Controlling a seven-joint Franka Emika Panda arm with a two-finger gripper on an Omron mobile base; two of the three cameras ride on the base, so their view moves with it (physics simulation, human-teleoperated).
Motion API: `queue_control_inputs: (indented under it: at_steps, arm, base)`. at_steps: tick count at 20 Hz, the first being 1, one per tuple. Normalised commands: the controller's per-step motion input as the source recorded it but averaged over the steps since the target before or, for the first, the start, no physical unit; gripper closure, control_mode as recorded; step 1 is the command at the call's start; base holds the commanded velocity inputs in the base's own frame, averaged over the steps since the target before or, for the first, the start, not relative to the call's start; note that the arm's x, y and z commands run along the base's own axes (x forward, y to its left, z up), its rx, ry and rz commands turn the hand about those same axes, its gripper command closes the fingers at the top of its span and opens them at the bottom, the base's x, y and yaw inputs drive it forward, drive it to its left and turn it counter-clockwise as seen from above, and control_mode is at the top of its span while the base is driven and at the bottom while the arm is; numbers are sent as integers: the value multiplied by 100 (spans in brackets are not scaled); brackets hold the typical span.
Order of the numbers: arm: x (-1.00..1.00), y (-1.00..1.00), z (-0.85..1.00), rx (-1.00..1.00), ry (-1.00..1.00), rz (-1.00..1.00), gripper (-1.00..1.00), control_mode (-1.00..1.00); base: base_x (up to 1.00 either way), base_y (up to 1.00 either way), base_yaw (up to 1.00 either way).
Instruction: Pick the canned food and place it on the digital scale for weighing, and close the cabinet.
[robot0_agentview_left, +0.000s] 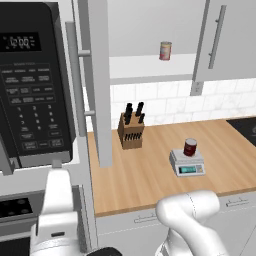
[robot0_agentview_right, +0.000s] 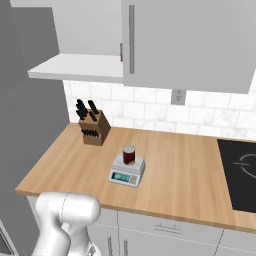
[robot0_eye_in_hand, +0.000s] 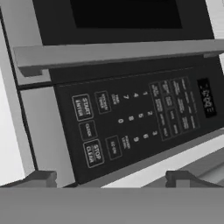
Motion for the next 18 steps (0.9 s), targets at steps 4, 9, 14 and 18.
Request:
queue_control_inputs:
  at_steps: [4, 9, 14, 18]
  arm:
    - [-4, 0, 19, 0, -8, -28, -100, -100]
    - [-7, 0, 40, 0, 10, -29, -100, -100]
    - [-5, 0, 39, -1, 15, -16, -100, -100]
    - [8, 0, 19, -2, 14, -15, -100, -100]
  base:
    - [0, 0, 0]
    - [0, 0, 0]
    - [0, 0, 0]
    - [0, 0, 0]
